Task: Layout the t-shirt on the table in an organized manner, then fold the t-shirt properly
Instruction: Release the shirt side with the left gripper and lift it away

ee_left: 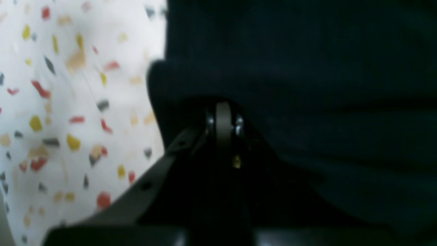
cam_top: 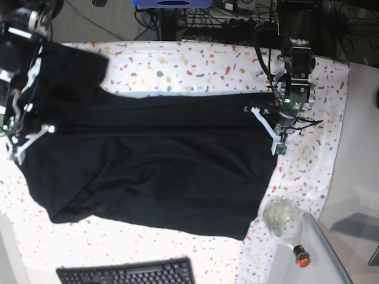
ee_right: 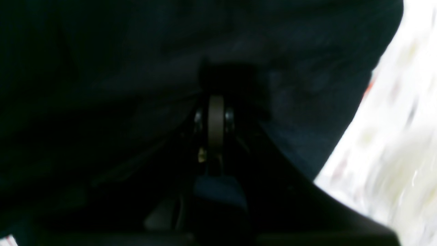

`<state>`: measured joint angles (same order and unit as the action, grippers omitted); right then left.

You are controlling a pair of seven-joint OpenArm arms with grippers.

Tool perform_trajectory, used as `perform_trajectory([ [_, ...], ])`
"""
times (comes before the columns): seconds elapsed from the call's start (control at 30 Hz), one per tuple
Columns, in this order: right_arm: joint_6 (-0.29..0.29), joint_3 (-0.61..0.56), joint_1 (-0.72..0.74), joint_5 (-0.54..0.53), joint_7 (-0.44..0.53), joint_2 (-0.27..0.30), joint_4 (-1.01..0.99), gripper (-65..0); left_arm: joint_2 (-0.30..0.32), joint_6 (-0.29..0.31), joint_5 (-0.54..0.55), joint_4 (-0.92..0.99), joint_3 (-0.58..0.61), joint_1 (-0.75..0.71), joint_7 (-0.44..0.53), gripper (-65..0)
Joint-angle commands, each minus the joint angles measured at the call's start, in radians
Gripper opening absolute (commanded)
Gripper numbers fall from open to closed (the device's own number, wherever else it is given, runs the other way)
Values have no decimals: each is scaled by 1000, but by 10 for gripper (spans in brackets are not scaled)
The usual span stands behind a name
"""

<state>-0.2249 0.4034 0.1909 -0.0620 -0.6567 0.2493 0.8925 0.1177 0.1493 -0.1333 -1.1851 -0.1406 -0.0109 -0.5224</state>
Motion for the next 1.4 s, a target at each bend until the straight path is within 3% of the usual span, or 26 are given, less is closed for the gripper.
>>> perform_trajectory([
  [0.0,8,-4,28,24,10,8,-69,-650,4,8,-9,49,-3,25,-64,-650],
  [0.2,8,-7,184,24,130,66,-307,-650,-23,6,-9,135,-7,130,-63,-650],
  [0.37,2,-7,220,24,116,78,-313,-650,-40,6,-7,93,-9,157,-66,-650],
  [0.53,-1,2,106,20,31,64,14,-650,-43,8,-6,-105,-27,104,-121,-650],
  [0.63,-1,4,25,20,-25,22,228,-650,-56,9,13,-244,-98,52,-138,-650],
  [0.8,-1,5,-98,20,-99,-34,546,-650,-42,31,248,-434,-213,-85,-152,-650],
  [1.0,-5,4,-302,20,-79,-110,900,-650,-6,272,671,-504,-449,-314,-81,-650],
  [1.17,-54,5,-391,20,-25,-172,999,-650,-10,329,756,-442,-569,-403,-49,-650],
  [1.33,-55,5,-414,20,-28,-229,997,-645,-11,441,752,-295,-595,-406,-49,-347],
  [1.37,-55,4,-416,20,-28,-232,997,-575,-10,456,752,-273,-594,-403,-49,-298],
])
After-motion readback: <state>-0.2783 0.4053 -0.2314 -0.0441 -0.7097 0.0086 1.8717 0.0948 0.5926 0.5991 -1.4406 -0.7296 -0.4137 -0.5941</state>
